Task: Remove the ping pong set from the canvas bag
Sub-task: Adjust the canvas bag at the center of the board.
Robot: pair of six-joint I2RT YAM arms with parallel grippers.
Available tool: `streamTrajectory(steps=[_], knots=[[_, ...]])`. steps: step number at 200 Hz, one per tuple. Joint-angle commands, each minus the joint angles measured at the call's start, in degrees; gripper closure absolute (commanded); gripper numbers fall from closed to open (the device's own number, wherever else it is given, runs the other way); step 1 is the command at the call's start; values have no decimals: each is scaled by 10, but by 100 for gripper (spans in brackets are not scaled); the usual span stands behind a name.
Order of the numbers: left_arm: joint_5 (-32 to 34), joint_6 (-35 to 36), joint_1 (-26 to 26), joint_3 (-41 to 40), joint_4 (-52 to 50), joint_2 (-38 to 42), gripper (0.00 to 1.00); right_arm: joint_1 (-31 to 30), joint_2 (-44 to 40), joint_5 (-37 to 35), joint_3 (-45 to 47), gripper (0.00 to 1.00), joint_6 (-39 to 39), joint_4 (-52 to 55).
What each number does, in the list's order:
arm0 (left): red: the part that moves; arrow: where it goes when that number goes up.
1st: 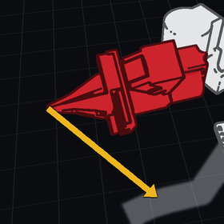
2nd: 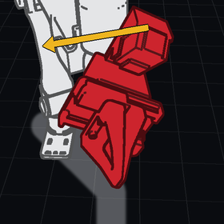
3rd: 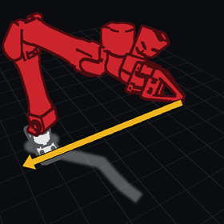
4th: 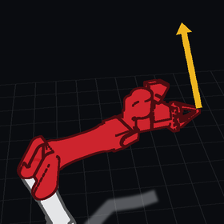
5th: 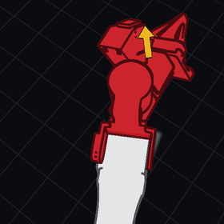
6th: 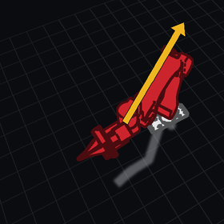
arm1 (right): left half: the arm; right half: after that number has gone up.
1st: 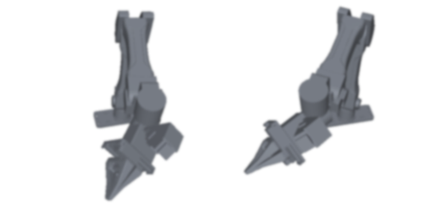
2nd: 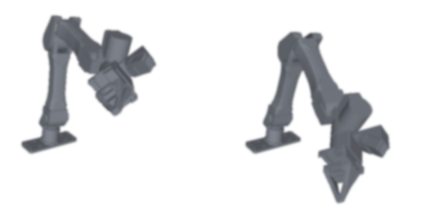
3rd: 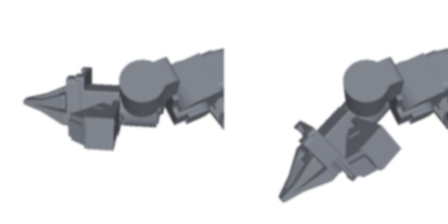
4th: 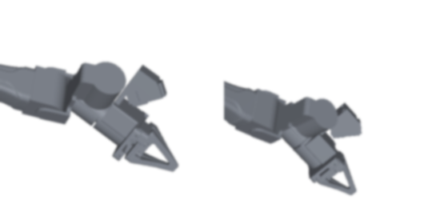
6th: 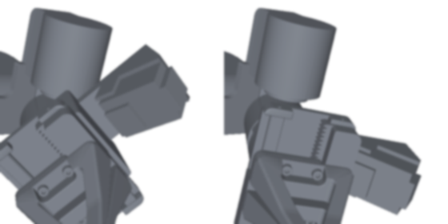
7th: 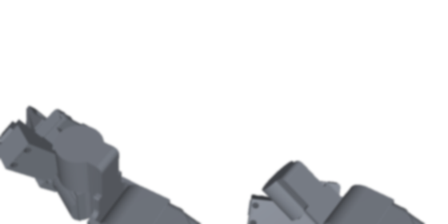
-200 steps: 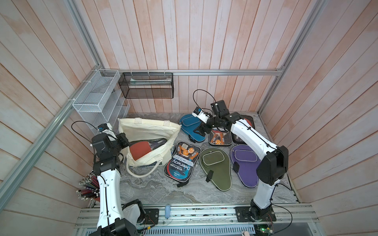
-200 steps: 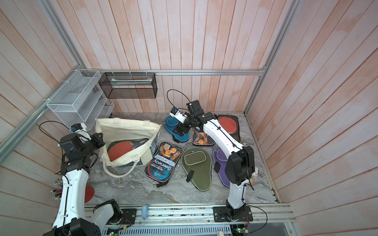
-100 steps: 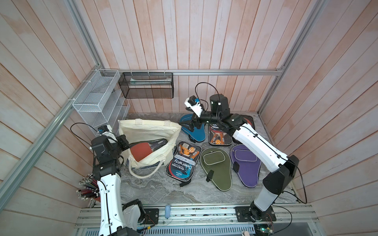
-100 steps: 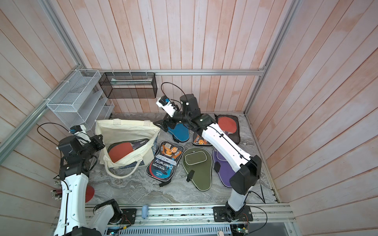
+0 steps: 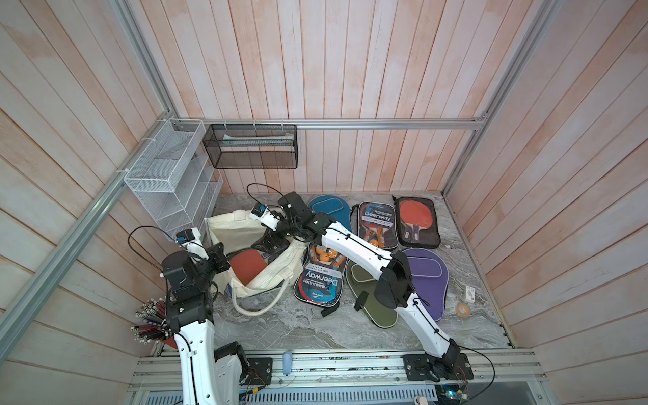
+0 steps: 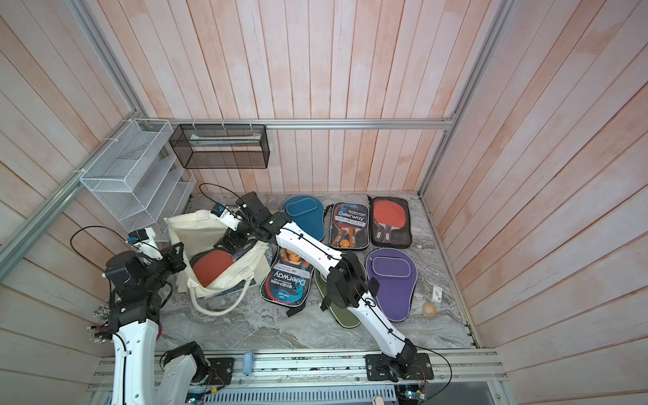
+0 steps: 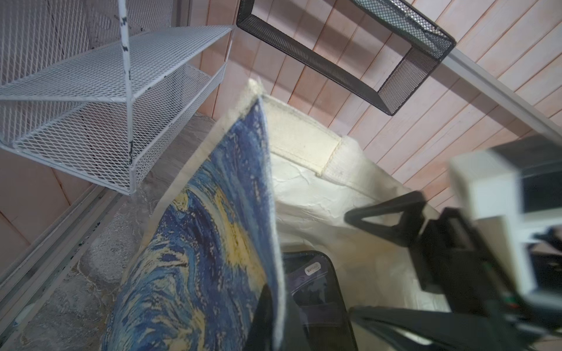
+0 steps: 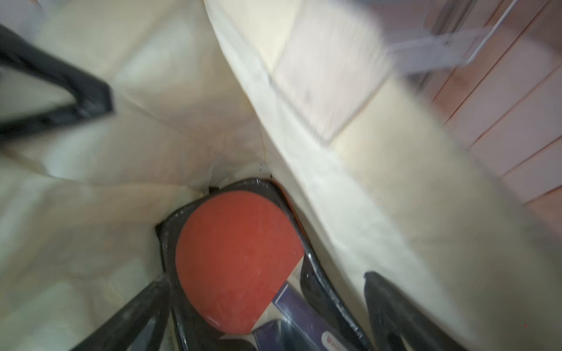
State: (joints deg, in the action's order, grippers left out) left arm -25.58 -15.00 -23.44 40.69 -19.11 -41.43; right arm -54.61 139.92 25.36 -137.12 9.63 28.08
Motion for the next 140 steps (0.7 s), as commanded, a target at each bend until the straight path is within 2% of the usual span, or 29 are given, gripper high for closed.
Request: streamTrajectory(steps=[1, 28, 96, 120, 140], knots=[[-42, 12, 6, -9, 52, 8, 100, -4, 2, -28, 15, 1, -20, 31], [-36, 11, 5, -8, 67, 0, 100, -6, 11, -42, 59, 2, -24, 71], [-9, 10, 5, 4, 87, -13, 100, -29, -105, -78, 341, 1, -62, 11], [-10, 5, 5, -3, 95, -14, 100, -32, -122, -98, 377, 1, -76, 11], [-12, 4, 6, -14, 106, -13, 100, -32, -123, -132, 365, 0, -81, 18]])
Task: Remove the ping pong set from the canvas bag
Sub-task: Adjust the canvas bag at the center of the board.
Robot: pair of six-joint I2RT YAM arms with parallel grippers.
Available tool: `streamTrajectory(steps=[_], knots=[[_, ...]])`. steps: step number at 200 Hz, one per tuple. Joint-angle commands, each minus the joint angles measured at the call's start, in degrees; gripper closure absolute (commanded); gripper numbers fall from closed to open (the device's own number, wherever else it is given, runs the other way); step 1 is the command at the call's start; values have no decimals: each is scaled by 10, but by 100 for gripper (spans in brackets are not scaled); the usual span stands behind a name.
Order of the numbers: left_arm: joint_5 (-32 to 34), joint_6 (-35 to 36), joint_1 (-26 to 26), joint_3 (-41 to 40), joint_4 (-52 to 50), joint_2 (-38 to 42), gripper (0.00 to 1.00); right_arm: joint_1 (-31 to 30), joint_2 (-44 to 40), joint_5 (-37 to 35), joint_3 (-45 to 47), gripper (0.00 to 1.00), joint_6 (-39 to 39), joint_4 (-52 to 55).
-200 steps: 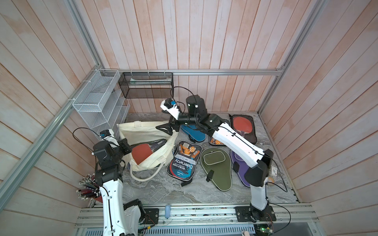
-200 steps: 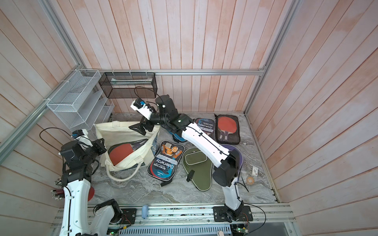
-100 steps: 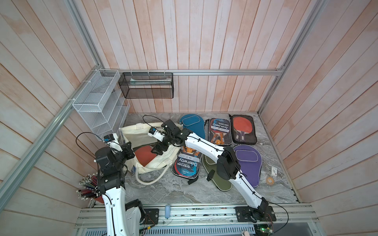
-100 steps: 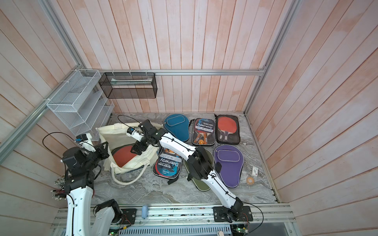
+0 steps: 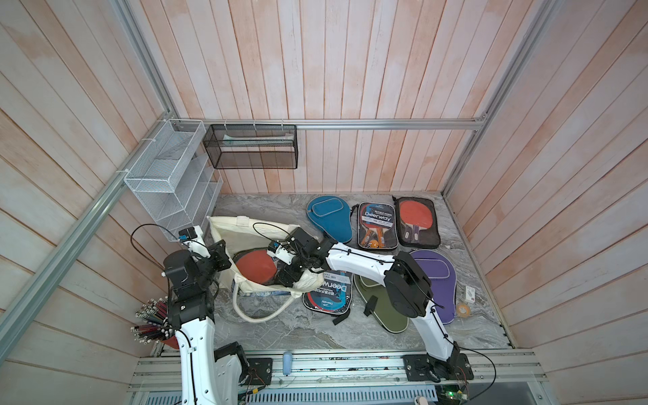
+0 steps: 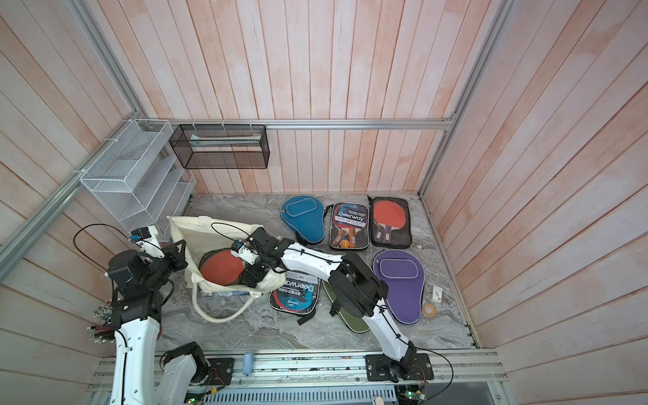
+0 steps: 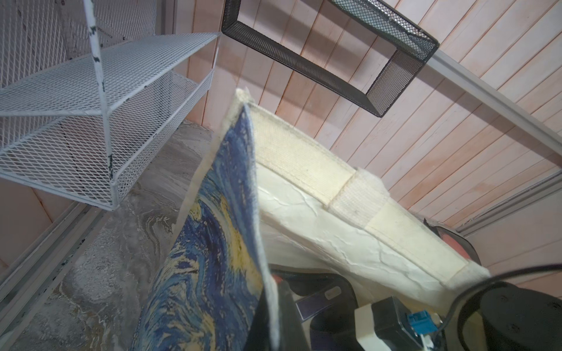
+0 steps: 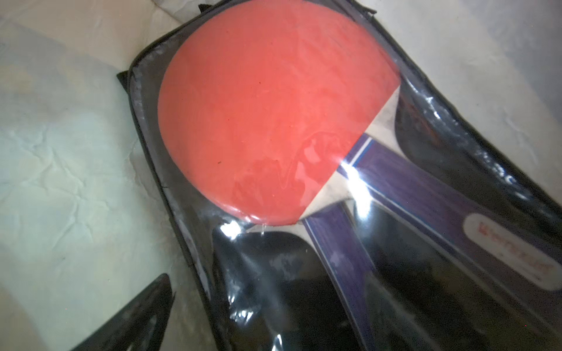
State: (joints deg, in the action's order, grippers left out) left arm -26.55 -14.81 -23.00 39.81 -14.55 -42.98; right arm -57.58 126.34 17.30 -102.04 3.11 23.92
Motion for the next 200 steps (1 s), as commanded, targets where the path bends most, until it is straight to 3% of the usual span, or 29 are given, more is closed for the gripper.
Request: streamTrajectory(steps=[1, 32, 78, 131, 162, 200], knots=[[-3, 2, 1, -6, 61, 2, 100, -2, 13, -53, 12, 0, -16, 59], [-5, -4, 1, -15, 66, -7, 100, 3, 51, -97, -83, 0, -18, 88], [4, -1, 1, -21, 53, -12, 100, 42, 165, -118, -300, 1, -80, 184], [6, 3, 1, -21, 54, -19, 100, 67, 151, -143, -200, 1, -102, 192], [11, 1, 1, -19, 57, -34, 100, 69, 141, -68, -144, 1, -90, 181], [7, -30, 1, -14, 50, -68, 100, 71, 183, 42, -178, 1, -63, 226]])
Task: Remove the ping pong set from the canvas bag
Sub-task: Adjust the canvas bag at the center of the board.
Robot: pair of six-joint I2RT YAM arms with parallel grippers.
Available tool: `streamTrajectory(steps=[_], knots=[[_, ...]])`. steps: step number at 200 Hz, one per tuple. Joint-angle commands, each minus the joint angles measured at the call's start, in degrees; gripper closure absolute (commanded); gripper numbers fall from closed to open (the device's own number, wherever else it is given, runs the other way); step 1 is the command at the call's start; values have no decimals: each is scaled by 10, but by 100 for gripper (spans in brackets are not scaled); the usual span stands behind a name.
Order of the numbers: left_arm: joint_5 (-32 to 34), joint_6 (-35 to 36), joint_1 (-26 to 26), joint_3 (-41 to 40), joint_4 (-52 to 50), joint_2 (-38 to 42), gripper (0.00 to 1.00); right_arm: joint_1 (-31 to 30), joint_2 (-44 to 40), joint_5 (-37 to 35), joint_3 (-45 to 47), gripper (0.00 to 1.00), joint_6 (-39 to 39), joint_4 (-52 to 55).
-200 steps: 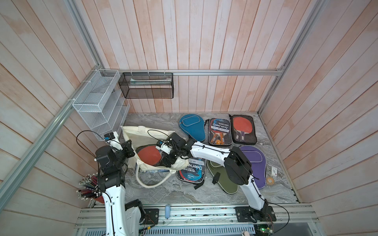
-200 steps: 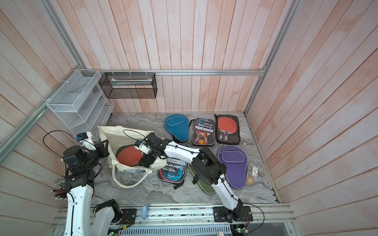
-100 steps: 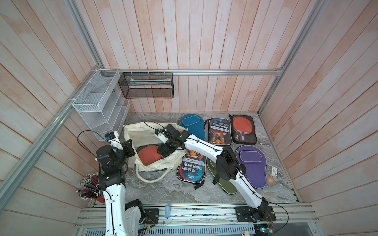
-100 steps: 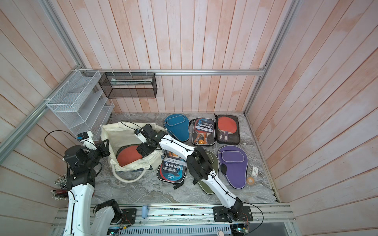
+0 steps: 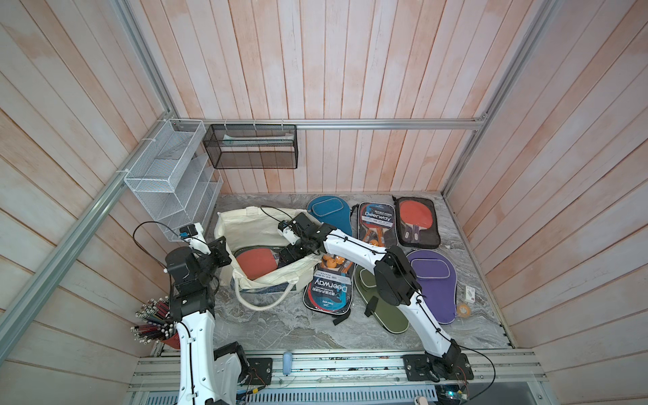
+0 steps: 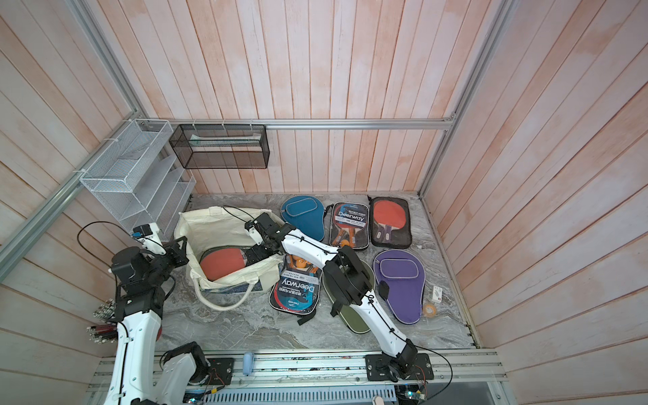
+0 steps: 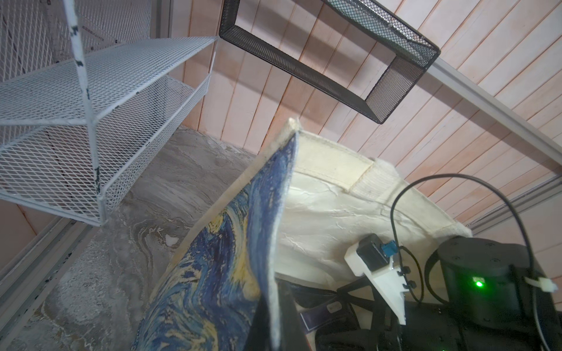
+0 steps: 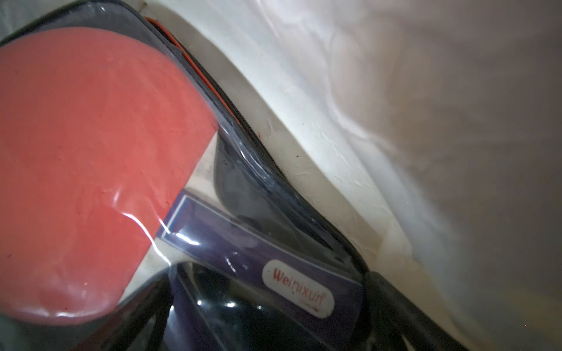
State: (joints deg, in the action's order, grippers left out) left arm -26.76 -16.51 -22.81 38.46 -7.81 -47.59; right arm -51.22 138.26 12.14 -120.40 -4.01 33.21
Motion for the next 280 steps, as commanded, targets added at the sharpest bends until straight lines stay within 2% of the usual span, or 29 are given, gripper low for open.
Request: streamTrajectory(steps=[1, 15, 38, 62, 92, 118, 161, 199, 226, 263, 272, 280], knots=[[9, -13, -1, 0, -18, -23, 100, 8, 66, 97, 4, 1, 8, 134], [21, -18, -1, -2, -29, -31, 100, 9, 85, 129, -25, 4, 12, 168], [17, 1, -1, -23, -10, -28, 100, 10, 93, 184, -43, 21, 23, 193], [6, 33, -1, -62, 26, -13, 100, 16, 84, 211, -32, 49, 26, 197], [-43, 51, -1, -45, 29, 1, 100, 19, 67, 227, -24, 100, 35, 196], [-57, 71, -1, -22, 30, 13, 100, 19, 50, 234, -28, 100, 51, 161], [-59, 52, -1, -23, 152, 34, 100, 27, 34, 247, -54, 100, 77, 66], [-55, 38, -1, 27, 211, 24, 100, 45, -12, 245, -72, 100, 66, -2], [-51, 45, -1, 88, 150, -4, 100, 46, -53, 223, -69, 100, 74, -6], [-31, 40, -1, 108, 39, -18, 100, 39, -92, 208, -20, 100, 75, -17], [-20, 41, -1, 113, 1, -18, 95, 31, -96, 197, -9, 100, 80, -18], [-14, 47, -1, 120, -30, -20, 84, 24, -99, 187, 0, 100, 85, -19]])
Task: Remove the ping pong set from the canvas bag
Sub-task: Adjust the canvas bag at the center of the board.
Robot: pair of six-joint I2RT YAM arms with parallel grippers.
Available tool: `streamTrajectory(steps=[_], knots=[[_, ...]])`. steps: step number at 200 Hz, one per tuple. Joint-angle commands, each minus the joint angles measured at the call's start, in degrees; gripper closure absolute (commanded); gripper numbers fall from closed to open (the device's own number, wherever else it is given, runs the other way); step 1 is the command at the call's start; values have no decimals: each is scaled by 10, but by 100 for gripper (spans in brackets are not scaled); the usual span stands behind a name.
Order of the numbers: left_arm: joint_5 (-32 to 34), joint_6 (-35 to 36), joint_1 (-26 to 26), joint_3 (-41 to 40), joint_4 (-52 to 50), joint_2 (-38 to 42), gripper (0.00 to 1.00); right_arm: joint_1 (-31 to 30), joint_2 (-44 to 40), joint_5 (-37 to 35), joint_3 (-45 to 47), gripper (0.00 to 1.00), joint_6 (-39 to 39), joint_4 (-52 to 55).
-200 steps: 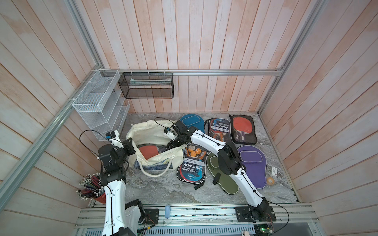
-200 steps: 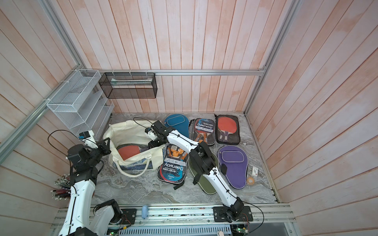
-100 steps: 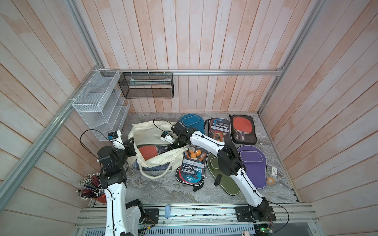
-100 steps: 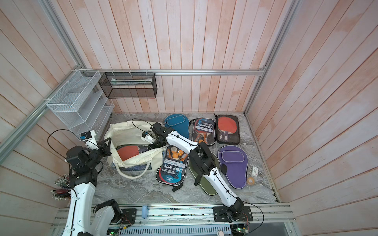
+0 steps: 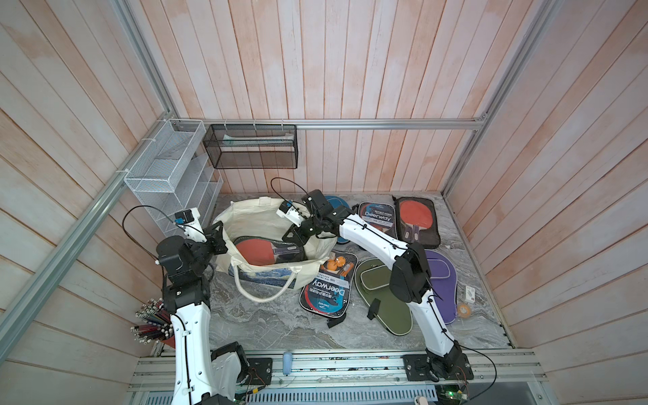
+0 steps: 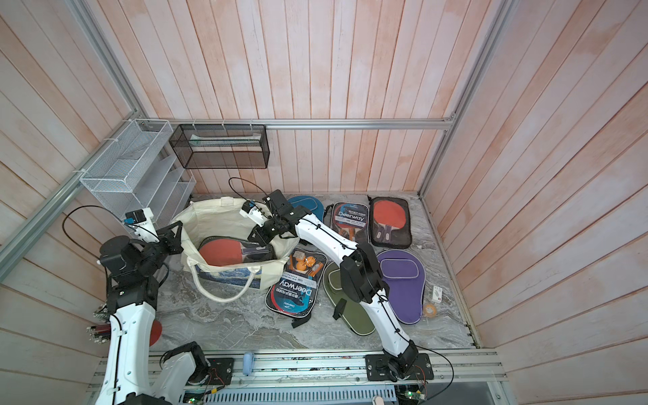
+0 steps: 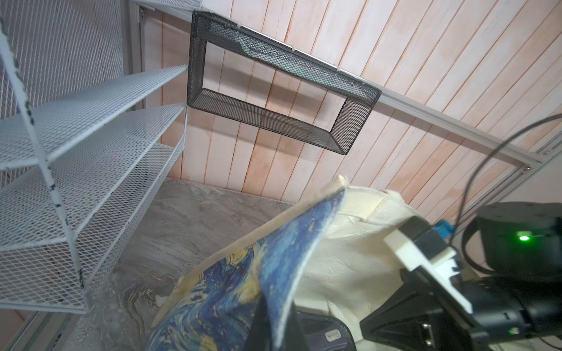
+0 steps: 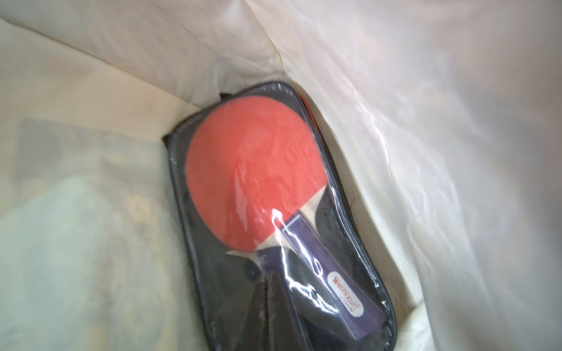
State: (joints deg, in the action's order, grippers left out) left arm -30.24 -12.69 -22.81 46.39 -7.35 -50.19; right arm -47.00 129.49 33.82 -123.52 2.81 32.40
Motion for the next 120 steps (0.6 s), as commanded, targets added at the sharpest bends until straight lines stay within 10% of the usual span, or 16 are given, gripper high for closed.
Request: streamTrajectory(steps=[1, 43, 120], knots=[[21, 10, -1, 41, -41, 6, 83, -20, -12, -31, 32, 100, 18, -10], [39, 32, -1, 75, -200, 11, 1, -57, -15, -40, 96, 100, 10, -51], [49, -19, 3, 96, -428, 13, 0, -103, -48, -23, 231, 100, -4, -149]])
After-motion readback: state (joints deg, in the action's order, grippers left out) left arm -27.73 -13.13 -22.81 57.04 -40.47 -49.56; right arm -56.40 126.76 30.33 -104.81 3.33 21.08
